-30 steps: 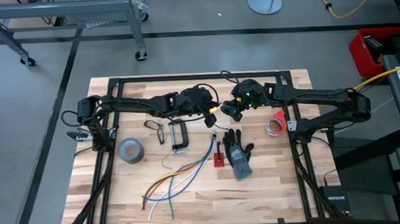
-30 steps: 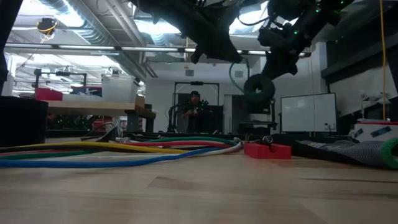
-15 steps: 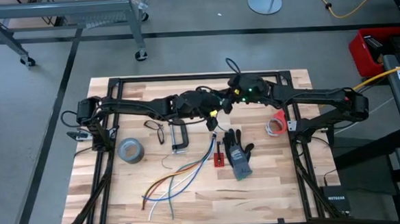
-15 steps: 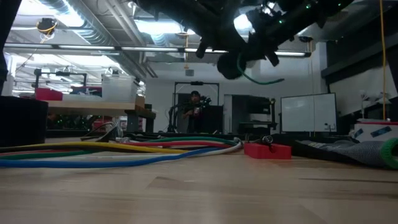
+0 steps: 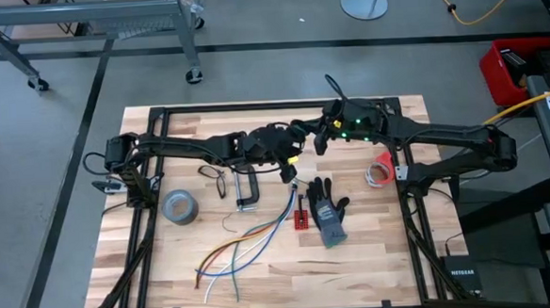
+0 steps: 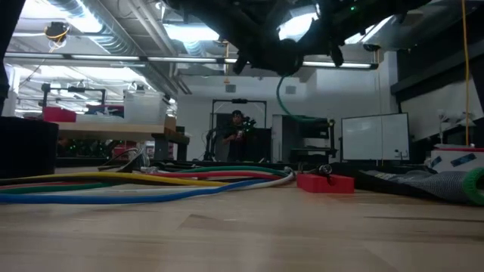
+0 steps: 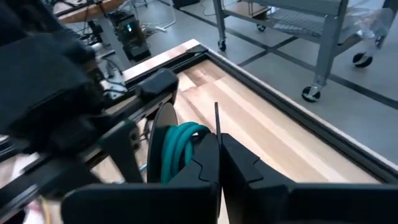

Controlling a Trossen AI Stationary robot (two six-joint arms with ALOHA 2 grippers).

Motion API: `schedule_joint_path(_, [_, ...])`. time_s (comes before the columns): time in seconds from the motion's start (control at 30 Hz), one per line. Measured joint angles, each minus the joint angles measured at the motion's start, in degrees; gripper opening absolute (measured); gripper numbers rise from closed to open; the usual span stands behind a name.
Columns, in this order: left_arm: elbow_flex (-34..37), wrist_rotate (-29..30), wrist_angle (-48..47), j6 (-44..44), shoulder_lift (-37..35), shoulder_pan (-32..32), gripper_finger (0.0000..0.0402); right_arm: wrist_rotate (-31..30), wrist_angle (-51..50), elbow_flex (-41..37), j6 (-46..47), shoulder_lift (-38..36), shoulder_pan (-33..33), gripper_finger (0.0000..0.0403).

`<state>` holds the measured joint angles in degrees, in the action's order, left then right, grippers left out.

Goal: Coil cords
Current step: Coil the green wire on the spool

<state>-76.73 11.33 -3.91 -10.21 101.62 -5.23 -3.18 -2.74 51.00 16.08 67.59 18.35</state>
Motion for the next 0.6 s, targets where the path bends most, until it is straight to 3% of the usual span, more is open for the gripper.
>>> schedule_joint_path(0.2, [0.0,0.0,-0.1,1.9,0.0,0.0,0.0,3.5,-4.8,0.0,0.1,-3.3,0.0,0.0001])
schedule_joint_path(0.43, [0.0,0.1,-0.3,3.1,0.0,0.0,0.0004,11.7,-5.0,0.0,0.1,-3.7,0.1,0.0001])
schedule_joint_path(0.6, [0.1,0.0,-0.5,3.4,0.0,0.1,0.0007,13.4,-6.5,0.0,0.2,-3.8,0.1,0.0001])
